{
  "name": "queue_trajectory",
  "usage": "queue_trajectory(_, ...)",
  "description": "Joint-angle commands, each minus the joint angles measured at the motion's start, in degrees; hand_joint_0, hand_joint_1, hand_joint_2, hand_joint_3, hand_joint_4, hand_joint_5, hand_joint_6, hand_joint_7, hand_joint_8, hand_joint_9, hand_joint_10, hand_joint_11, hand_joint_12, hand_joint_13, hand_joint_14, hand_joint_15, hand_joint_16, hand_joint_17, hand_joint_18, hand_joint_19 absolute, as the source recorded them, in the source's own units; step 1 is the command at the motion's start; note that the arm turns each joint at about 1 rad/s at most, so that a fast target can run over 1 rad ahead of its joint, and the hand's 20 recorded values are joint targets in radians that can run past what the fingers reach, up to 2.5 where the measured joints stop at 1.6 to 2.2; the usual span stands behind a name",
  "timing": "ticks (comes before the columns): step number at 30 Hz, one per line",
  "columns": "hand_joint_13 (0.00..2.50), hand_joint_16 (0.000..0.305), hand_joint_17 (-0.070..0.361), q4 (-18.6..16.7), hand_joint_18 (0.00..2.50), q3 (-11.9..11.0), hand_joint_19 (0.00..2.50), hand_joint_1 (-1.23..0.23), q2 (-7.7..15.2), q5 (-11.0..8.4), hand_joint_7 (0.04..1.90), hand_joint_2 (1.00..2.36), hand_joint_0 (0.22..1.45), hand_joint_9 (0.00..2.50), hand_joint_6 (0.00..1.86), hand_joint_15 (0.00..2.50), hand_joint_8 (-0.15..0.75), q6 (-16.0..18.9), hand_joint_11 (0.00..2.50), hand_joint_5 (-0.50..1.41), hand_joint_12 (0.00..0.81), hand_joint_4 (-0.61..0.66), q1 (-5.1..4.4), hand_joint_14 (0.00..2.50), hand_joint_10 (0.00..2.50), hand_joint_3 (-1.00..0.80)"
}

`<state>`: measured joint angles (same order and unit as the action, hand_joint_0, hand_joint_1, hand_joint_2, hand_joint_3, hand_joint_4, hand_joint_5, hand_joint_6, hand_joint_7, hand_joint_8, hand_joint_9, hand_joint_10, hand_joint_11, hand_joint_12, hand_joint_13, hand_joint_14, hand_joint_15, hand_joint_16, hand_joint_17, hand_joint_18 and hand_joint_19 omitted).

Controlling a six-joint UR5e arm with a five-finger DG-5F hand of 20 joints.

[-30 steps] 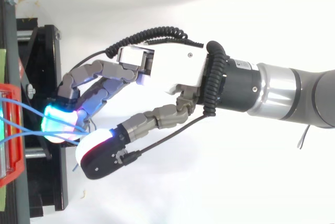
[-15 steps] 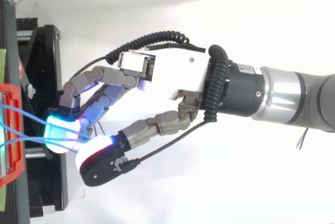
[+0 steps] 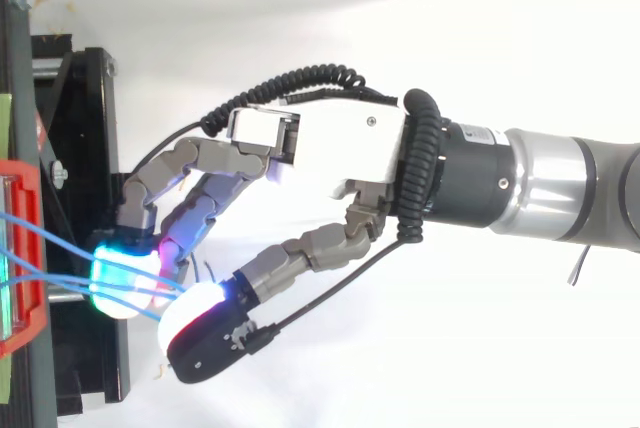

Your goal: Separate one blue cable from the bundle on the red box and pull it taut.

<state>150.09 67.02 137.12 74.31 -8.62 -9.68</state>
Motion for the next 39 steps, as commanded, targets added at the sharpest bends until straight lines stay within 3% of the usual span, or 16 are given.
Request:
queue_trajectory(1,0.83,0.05,0.112,0.9,0.72,0.0,0.47,-0.74,-0.6,0.04,0.68,1.0,0.55,1.0,0.87,0.43,0.264,-0.2,0.46,-0.07,0.398,0.13,0.01,0.02,0.02,-0.5)
queue_trajectory(5,0.83,0.051,0.114,2.1,0.72,0.0,0.49,-0.64,-1.3,0.04,0.72,1.0,0.53,1.01,0.84,0.42,0.268,-0.2,0.43,-0.07,0.4,0.13,-0.07,0.02,0.02,-0.5)
queue_trajectory(11,0.84,0.049,0.111,3.1,0.71,0.0,0.5,-0.61,-1.8,0.04,0.72,1.0,0.55,1.06,0.81,0.43,0.264,-0.2,0.41,-0.05,0.399,0.12,0.01,0.02,0.02,-0.5)
queue_trajectory(18,0.85,0.048,0.108,3.8,0.73,0.0,0.5,-0.71,-1.8,0.22,0.8,1.0,0.6,1.05,0.85,0.43,0.258,0.1,0.43,-0.06,0.393,0.09,0.01,0.02,0.02,-0.45)
queue_trajectory(21,0.86,0.047,0.106,5.8,0.76,0.0,0.48,-0.78,-1.8,1.71,0.79,1.0,0.62,1.02,0.87,0.45,0.252,0.0,0.44,-0.05,0.38,0.09,-0.07,0.02,0.02,-0.46)
queue_trajectory(27,0.87,0.047,0.106,6.4,0.79,0.0,0.48,-0.88,-1.9,2.07,0.76,1.0,0.66,1.01,0.88,0.46,0.257,0.0,0.44,-0.05,0.377,0.01,-0.07,0.02,0.02,-0.5)
queue_trajectory(30,0.89,0.047,0.106,6.4,0.81,-0.1,0.48,-0.93,-1.8,2.15,0.76,1.0,0.71,1.02,0.9,0.47,0.254,0.1,0.46,-0.06,0.374,-0.11,0.01,0.02,0.02,-0.5)
queue_trajectory(39,0.88,0.048,0.107,7.2,0.83,0.0,0.46,-0.94,-2.4,2.68,0.86,1.0,0.8,0.98,0.97,0.47,0.237,-0.1,0.5,-0.08,0.378,-0.25,0.19,0.02,0.02,-0.5)
